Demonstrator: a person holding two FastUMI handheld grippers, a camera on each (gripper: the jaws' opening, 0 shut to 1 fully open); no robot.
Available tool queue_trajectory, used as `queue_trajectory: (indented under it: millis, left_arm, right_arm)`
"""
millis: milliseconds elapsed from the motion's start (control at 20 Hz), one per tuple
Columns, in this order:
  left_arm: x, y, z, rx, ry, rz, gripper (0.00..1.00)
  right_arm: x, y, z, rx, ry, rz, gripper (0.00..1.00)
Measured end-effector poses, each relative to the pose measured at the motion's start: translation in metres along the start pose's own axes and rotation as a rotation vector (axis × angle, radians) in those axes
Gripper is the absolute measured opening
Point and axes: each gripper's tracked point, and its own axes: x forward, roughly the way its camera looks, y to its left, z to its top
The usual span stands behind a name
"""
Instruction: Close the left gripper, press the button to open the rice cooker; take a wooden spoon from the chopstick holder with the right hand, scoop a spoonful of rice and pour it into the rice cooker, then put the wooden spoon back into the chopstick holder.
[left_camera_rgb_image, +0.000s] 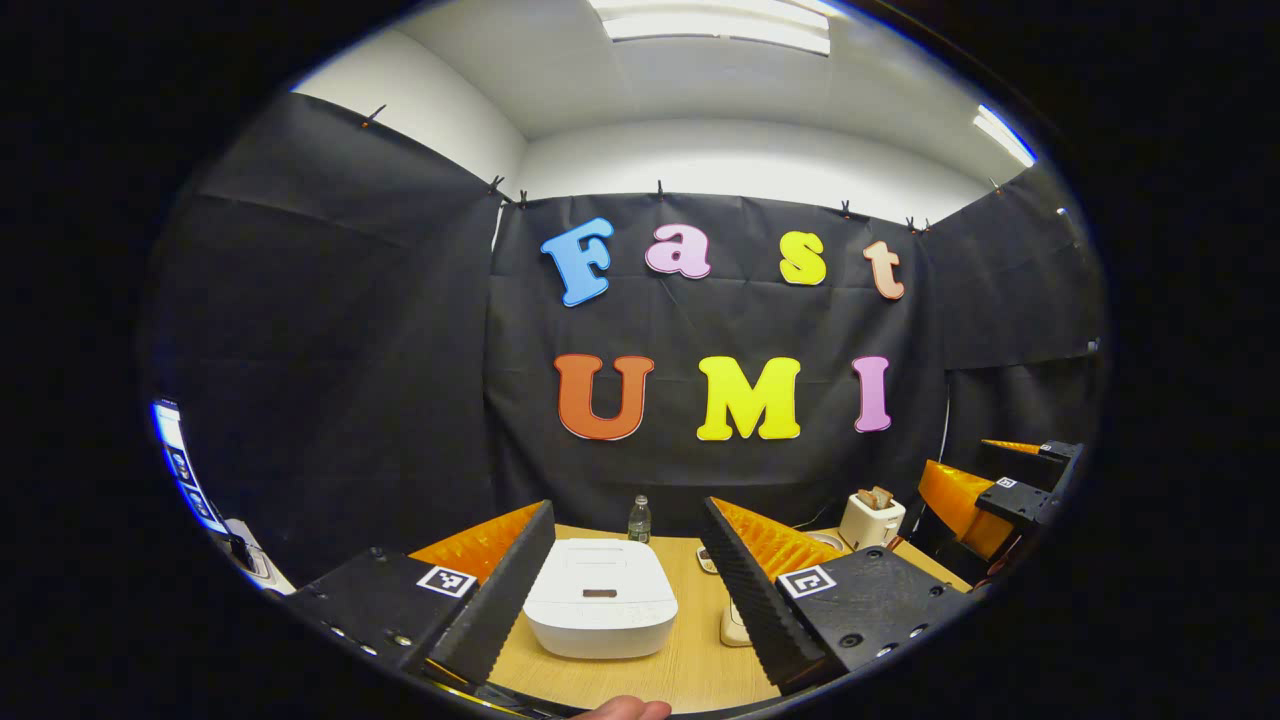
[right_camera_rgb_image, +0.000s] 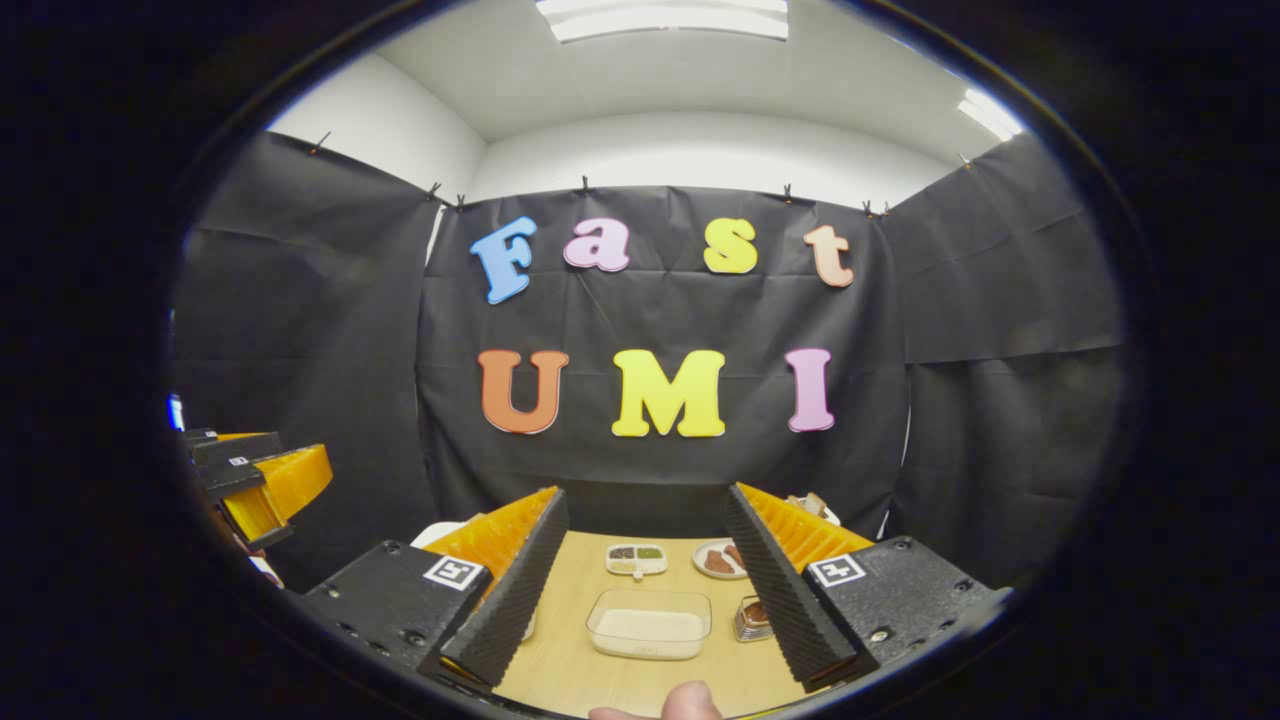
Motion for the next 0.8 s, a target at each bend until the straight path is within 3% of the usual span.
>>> queue_trajectory:
  millis: [500,800]
  left_arm:
    - [0.017,0.013,-0.005,0.002,0.024,0.066,0.94]
    - [0.033,0.020,-0.041,0.011,0.143,0.088,0.94]
  right_arm:
    - [0.030,0.002,0.003,0.011,-0.007,0.028,0.99]
    - [0.065,-0.012,-0.008,0.024,0.005,0.045,1.00]
